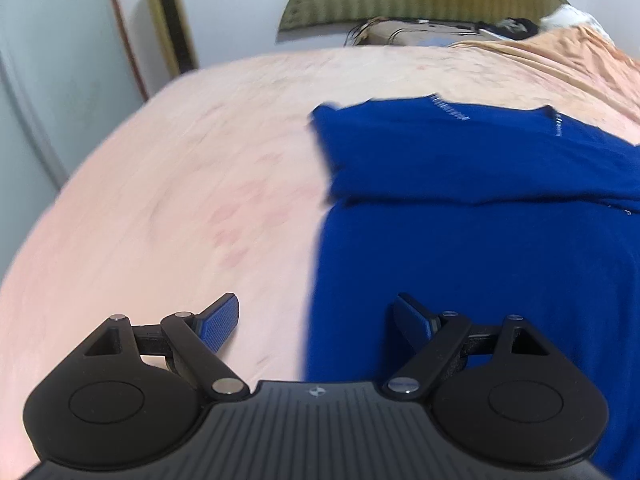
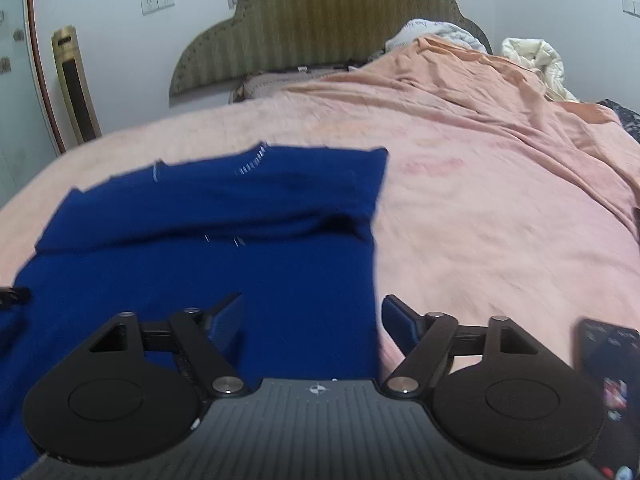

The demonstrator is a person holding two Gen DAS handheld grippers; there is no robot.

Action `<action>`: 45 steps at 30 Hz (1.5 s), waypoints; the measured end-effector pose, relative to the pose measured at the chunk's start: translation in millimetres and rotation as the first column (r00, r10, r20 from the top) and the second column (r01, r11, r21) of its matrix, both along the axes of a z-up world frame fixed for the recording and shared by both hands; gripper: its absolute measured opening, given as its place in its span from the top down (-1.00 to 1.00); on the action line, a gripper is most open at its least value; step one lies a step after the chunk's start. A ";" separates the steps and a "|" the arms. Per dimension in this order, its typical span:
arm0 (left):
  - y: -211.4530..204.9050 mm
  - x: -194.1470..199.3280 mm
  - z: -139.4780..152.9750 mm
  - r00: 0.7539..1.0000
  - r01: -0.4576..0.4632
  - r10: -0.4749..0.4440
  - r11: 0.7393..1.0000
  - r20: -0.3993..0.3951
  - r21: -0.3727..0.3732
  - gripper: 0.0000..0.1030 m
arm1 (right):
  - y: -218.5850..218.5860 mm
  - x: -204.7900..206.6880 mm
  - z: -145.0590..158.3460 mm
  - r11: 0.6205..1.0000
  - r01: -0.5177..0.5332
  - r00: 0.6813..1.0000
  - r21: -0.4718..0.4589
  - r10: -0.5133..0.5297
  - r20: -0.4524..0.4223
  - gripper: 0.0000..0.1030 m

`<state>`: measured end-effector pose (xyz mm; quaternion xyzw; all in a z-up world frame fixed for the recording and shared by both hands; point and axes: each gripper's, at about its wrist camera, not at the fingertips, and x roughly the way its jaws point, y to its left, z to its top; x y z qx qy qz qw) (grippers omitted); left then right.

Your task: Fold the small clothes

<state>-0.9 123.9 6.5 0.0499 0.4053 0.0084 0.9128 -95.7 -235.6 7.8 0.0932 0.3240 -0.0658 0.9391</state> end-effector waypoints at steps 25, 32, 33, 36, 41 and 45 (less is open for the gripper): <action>2.0 25.3 46.2 0.983 0.154 -0.127 0.965 0.136 -0.213 0.91 | -19.6 0.0 20.3 0.996 -0.067 0.995 0.053 0.063 0.082 0.88; -11.0 68.0 16.9 0.992 0.104 -0.096 0.989 0.081 -0.106 0.84 | -28.8 63.2 7.9 0.997 -0.007 0.999 -0.074 0.009 0.037 0.71; -10.3 66.3 15.9 0.994 0.097 -0.090 0.990 0.069 -0.100 0.84 | -29.7 67.7 2.7 0.996 0.005 1.000 -0.084 -0.005 0.009 0.60; -7.7 49.6 18.3 0.993 0.091 -0.085 0.993 0.080 -0.072 0.80 | -27.7 51.4 3.9 0.997 0.023 0.999 -0.071 -0.021 0.024 0.22; -12.4 10.0 24.1 0.992 0.112 -0.109 0.993 0.066 -0.041 0.40 | -13.3 5.9 17.3 0.998 -0.016 0.997 -0.057 0.020 0.070 0.02; -36.2 -28.1 18.0 0.969 0.228 -0.232 0.972 0.085 0.062 -0.20 | 18.0 -7.4 11.4 0.982 -0.175 0.984 -0.072 0.177 0.028 -0.24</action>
